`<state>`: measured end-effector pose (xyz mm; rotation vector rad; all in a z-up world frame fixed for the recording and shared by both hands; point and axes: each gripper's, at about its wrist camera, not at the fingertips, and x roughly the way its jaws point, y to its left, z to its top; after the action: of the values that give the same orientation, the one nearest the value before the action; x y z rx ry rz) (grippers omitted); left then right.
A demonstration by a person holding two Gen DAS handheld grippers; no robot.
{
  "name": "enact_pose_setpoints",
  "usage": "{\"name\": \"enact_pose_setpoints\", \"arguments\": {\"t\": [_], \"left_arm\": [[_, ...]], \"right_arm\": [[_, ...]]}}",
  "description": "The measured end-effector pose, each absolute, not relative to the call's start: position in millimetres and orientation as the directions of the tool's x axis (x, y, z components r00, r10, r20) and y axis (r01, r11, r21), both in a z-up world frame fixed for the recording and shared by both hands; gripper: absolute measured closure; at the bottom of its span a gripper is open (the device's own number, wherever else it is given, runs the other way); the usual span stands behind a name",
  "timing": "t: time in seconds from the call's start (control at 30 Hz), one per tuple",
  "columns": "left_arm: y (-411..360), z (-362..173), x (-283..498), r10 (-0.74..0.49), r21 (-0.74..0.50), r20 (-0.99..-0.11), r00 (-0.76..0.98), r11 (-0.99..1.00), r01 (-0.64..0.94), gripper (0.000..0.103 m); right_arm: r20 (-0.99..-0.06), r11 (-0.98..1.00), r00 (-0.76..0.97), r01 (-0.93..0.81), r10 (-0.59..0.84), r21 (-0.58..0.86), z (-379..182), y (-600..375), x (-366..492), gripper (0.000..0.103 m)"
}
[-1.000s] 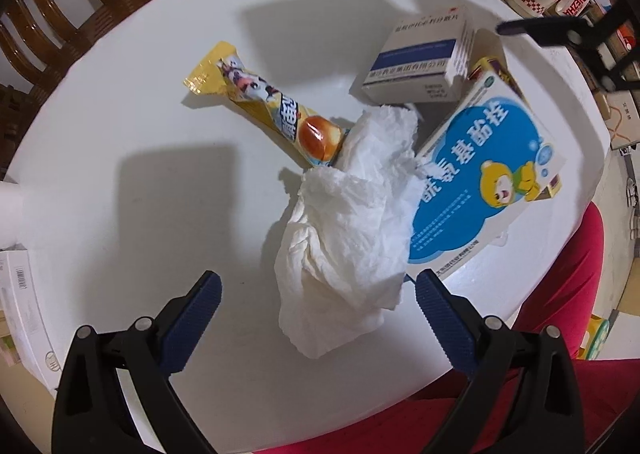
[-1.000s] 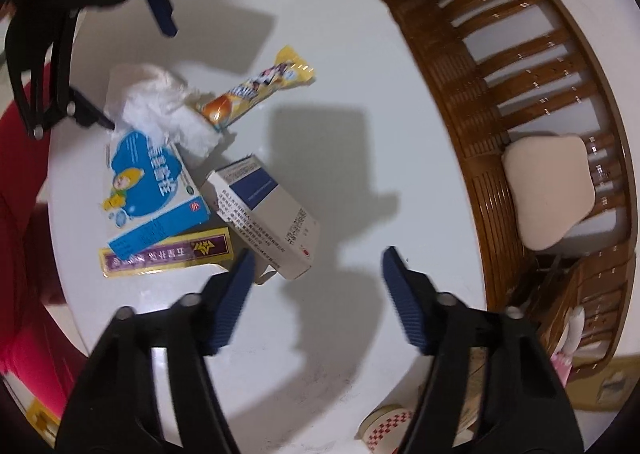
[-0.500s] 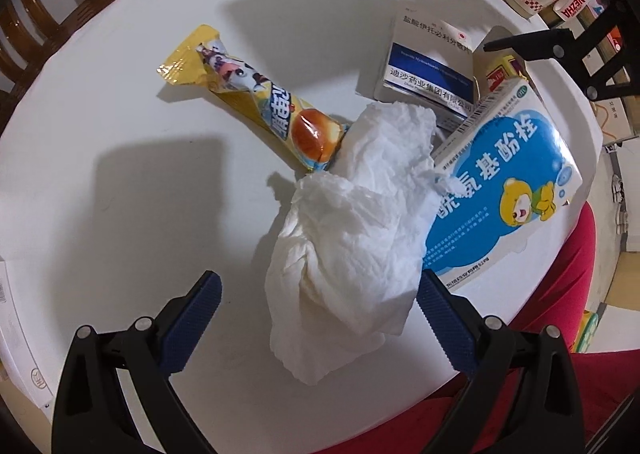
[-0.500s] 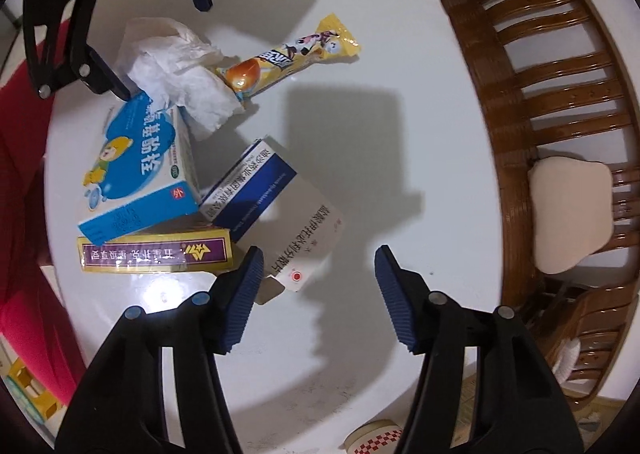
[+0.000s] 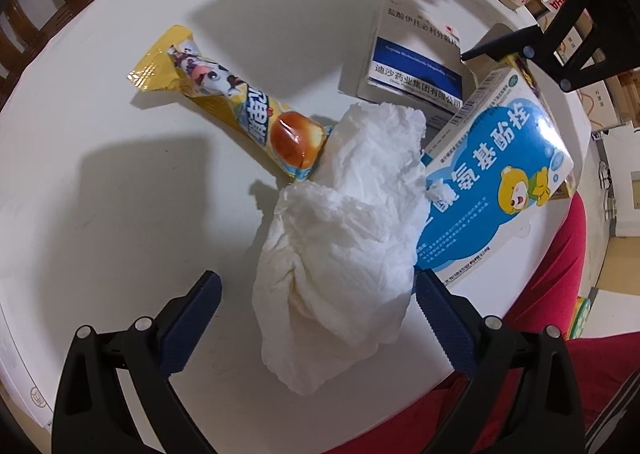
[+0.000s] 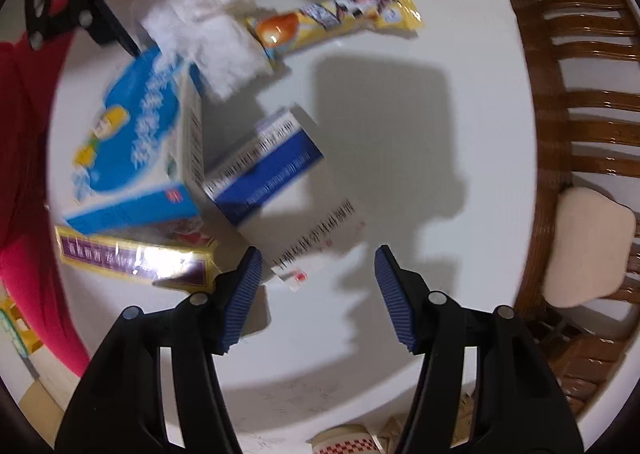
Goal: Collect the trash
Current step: 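Reach the right tool to the white-and-blue box while the left tool reaches the tissue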
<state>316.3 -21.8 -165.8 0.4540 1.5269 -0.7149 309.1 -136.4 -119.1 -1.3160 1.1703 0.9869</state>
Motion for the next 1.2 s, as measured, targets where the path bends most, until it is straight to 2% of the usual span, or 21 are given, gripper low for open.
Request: {"name": "enact_pose_setpoints", "arguments": {"t": [0.27, 0.37, 0.6, 0.9, 1.03, 1.2], "left_arm": [[-33, -175, 320, -0.144, -0.180, -0.983, -0.111, 0.700, 0.691, 0.008], [-36, -176, 324, -0.137, -0.180, -0.984, -0.118, 0.692, 0.699, 0.008], [-47, -177, 332, -0.134, -0.175, -0.984, -0.114, 0.682, 0.710, 0.008], [-57, -182, 337, -0.127, -0.172, -0.985, -0.118, 0.678, 0.714, 0.008], [-54, -181, 328, -0.137, -0.171, -0.985, -0.107, 0.675, 0.718, 0.008], [-47, -177, 315, -0.157, -0.169, -0.984, -0.085, 0.666, 0.727, 0.010]], "right_arm": [[-0.984, -0.034, 0.134, -0.991, -0.120, -0.131, -124, -125, 316, 0.043], [-0.980, -0.085, 0.109, -0.992, -0.169, -0.096, -136, -122, 314, 0.041], [-0.976, -0.110, 0.171, -0.982, -0.132, -0.156, -136, -112, 330, 0.040], [-0.965, -0.218, 0.199, -0.963, -0.173, -0.159, -150, -87, 344, 0.026], [-0.972, -0.185, 0.165, -0.974, -0.166, -0.133, -155, -71, 350, 0.026], [-0.984, -0.050, 0.046, -0.998, -0.172, -0.038, -162, -72, 375, 0.027]]}}
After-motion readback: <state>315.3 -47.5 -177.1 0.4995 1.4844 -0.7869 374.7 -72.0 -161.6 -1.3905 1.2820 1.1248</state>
